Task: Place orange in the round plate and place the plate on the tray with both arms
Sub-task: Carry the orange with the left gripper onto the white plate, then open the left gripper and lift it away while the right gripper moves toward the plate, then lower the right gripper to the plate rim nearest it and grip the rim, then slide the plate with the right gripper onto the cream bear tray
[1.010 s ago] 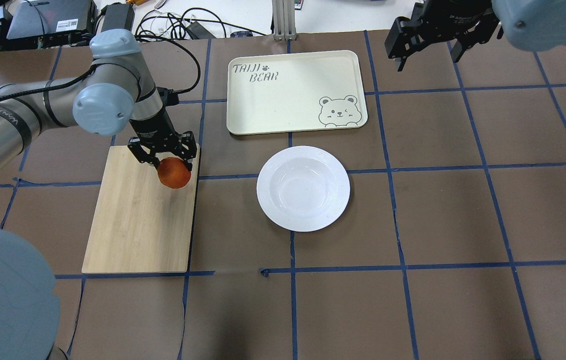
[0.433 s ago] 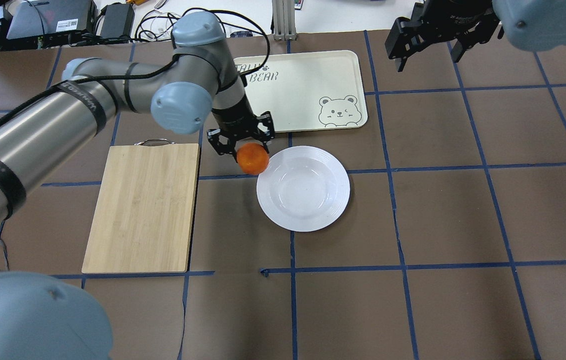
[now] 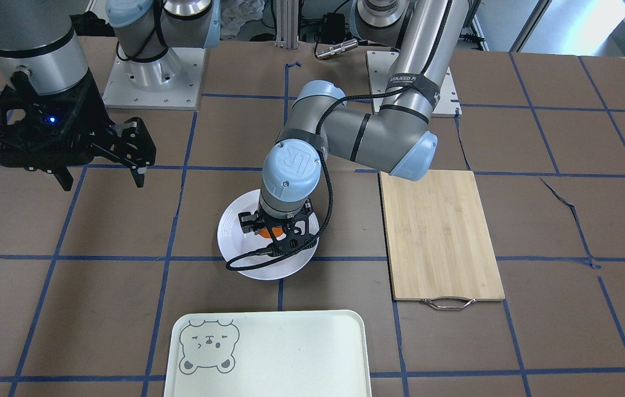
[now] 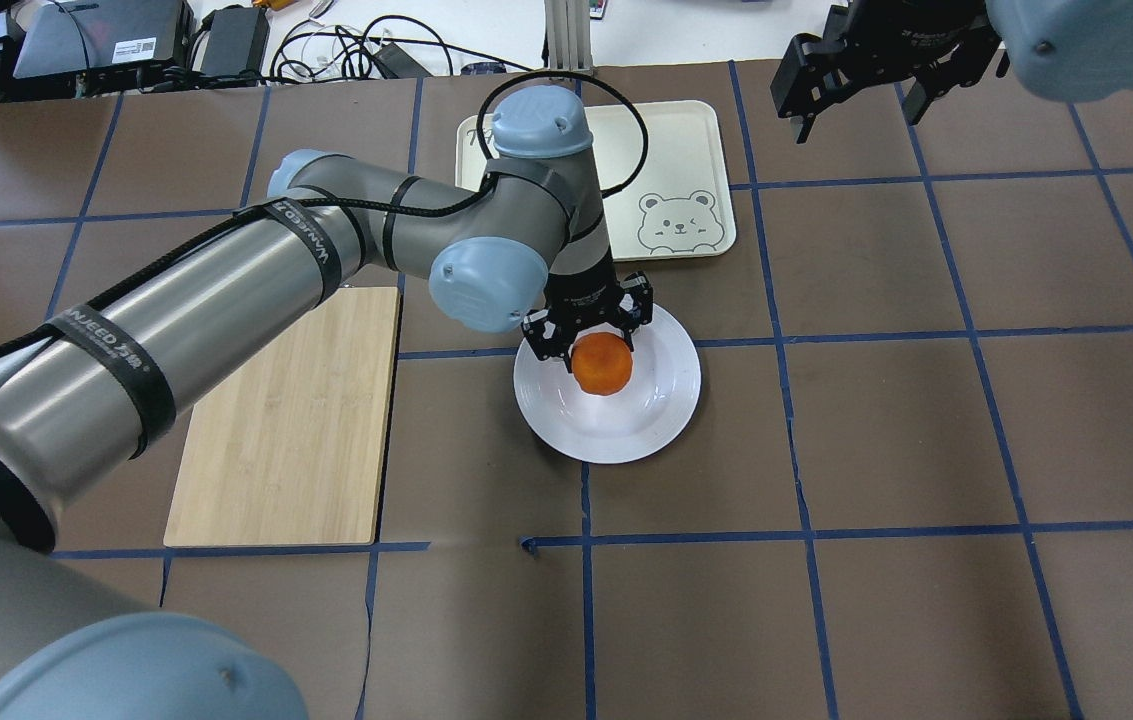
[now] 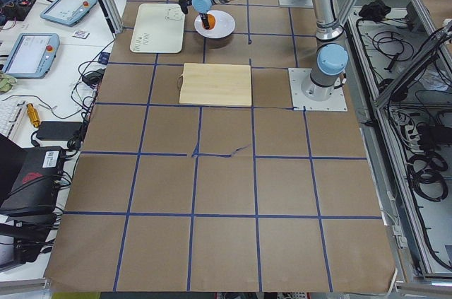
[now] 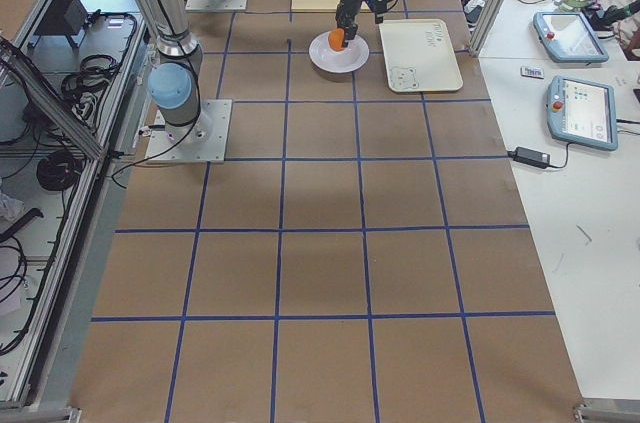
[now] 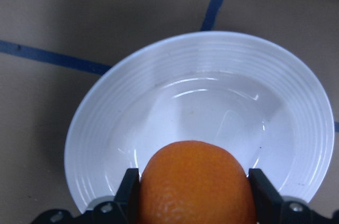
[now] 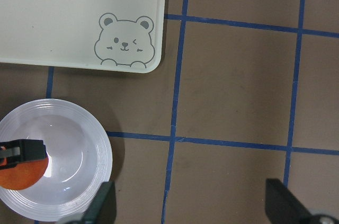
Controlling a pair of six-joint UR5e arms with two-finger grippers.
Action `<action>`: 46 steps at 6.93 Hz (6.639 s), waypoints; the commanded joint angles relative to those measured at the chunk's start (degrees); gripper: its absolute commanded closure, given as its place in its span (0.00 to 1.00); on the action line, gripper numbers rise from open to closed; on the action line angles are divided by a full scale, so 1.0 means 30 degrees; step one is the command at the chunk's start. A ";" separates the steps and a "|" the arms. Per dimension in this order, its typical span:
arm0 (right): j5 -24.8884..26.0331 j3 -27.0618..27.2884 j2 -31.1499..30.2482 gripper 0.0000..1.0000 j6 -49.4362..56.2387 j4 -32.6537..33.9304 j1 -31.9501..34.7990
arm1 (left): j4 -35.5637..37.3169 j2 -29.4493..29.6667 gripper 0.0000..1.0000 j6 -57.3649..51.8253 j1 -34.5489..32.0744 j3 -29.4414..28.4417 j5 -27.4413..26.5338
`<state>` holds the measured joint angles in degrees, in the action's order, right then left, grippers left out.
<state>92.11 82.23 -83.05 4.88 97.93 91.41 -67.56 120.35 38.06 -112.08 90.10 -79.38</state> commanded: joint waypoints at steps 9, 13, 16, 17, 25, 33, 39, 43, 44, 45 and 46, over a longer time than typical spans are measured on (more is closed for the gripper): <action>-0.5095 0.0032 0.2543 0.00 -0.0689 -0.2409 -0.1350 | -1.2487 -0.6732 0.00 -1.0102 0.5076 -0.5483 -0.3759; -0.8699 0.8630 0.3542 0.00 -0.1329 0.7297 -0.1202 | -1.0831 -0.9814 0.00 -1.0079 0.5250 -0.1248 -0.3656; -1.0387 1.0322 0.4683 0.01 -0.4313 1.1328 -0.1085 | -0.7656 -1.0410 0.00 -1.0167 0.5543 0.0174 -0.3686; -1.0749 1.0962 0.4918 0.07 -0.4989 1.1736 -0.0910 | -0.7598 -1.0381 0.00 -1.0167 0.5719 0.0027 -0.3656; -0.9756 1.2287 0.5536 0.44 -0.6958 1.5578 0.0263 | -0.7831 -1.0380 0.00 -1.0167 0.6160 -0.0296 -0.3685; -1.1447 1.1036 0.4627 1.00 -0.7807 1.6604 0.0440 | -0.7802 -1.0380 0.00 -1.0138 0.6131 -0.0238 -0.3656; -1.1222 0.0199 1.1588 1.00 -0.9010 1.6428 -0.0378 | -0.7802 -1.0380 0.00 -1.0138 0.6101 -0.0209 -0.3685; -1.0460 0.0040 1.2187 0.92 -0.9098 1.5111 -0.0469 | -0.7802 -1.0380 0.00 -1.0138 0.6101 -0.0180 -0.3685; -0.9705 0.0214 1.2186 0.65 -0.9098 1.5080 -0.0469 | -0.7802 -1.0380 0.00 -1.0138 0.6072 -0.0179 -0.3685; -0.8857 0.0332 1.2070 0.34 -0.9765 1.5080 -0.0469 | -0.7802 -1.0380 0.00 -1.0138 0.6072 -0.0179 -0.3656; -0.8819 0.0159 1.1779 0.19 -1.0235 1.5080 -0.0469 | -0.7802 -1.0380 0.00 -1.0080 0.6043 -0.0150 -0.3598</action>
<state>64.46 82.92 -46.93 -24.11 143.24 90.00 -90.97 89.21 7.68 -93.88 89.59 -90.34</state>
